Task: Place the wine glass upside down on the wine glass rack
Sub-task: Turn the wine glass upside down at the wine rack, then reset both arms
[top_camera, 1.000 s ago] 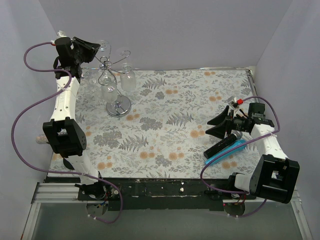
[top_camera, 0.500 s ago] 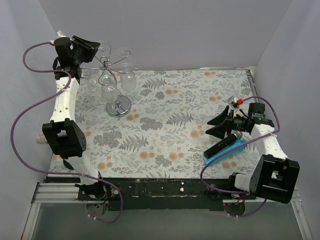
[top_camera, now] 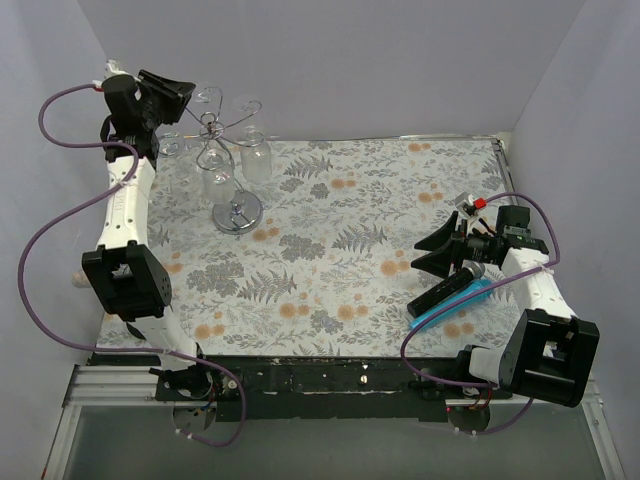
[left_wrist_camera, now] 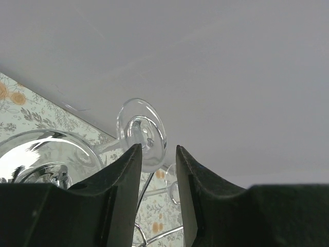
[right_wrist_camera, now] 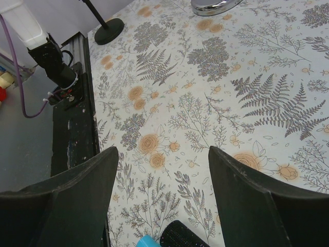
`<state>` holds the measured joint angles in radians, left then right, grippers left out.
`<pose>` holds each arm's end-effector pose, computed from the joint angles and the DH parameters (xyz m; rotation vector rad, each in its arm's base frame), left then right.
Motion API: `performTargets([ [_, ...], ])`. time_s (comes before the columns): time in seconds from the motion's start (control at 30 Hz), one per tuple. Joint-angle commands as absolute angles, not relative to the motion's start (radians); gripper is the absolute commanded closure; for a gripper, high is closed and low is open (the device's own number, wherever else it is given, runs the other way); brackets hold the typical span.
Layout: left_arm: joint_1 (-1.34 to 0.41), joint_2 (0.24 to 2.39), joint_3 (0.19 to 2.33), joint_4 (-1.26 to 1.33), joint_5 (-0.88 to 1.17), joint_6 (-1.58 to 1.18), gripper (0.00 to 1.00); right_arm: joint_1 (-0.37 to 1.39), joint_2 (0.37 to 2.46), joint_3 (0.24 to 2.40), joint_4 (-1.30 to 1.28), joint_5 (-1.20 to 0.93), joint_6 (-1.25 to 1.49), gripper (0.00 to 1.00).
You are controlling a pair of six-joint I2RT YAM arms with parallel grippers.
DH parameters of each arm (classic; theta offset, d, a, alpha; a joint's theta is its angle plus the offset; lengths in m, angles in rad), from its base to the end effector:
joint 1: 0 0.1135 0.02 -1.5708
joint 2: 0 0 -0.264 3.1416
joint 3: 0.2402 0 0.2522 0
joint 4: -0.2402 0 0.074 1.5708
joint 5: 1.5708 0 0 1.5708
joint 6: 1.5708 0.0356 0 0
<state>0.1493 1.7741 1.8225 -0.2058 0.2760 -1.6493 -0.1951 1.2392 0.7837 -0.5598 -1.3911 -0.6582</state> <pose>0.4187 0.0532 0.4269 -1.3517 1.3630 -1.3031 0.2254 -0.0088 0.2410 -0.8430 1.6796 1.1735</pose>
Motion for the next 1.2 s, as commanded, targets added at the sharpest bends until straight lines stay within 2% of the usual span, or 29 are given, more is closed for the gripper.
performTargets([
  [0.0,0.160,1.667,1.815,-0.170,0.265,-1.647,0.67,-0.199,1.236,0.825,-0.574,-1.413,-0.676,0.21],
  [0.4,0.167,1.614,1.796,-0.166,0.270,-1.649,0.65,-0.199,1.230,0.824,-0.574,-1.410,-0.678,0.21],
  [0.6,0.176,1.539,1.747,-0.149,0.299,-1.638,0.59,-0.198,1.229,0.827,-0.575,-1.399,-0.681,0.21],
  [0.73,0.179,1.445,1.660,-0.120,0.333,-1.620,0.48,-0.198,1.221,0.827,-0.575,-1.388,-0.687,0.21],
  [1.03,0.170,1.146,1.471,-0.109,0.391,-1.519,0.02,-0.209,1.177,0.808,-0.592,-1.344,-0.727,0.21],
  [1.17,0.086,1.023,1.421,-0.156,0.377,-1.434,0.02,-0.221,1.151,0.848,-0.675,-1.275,-0.767,0.21],
])
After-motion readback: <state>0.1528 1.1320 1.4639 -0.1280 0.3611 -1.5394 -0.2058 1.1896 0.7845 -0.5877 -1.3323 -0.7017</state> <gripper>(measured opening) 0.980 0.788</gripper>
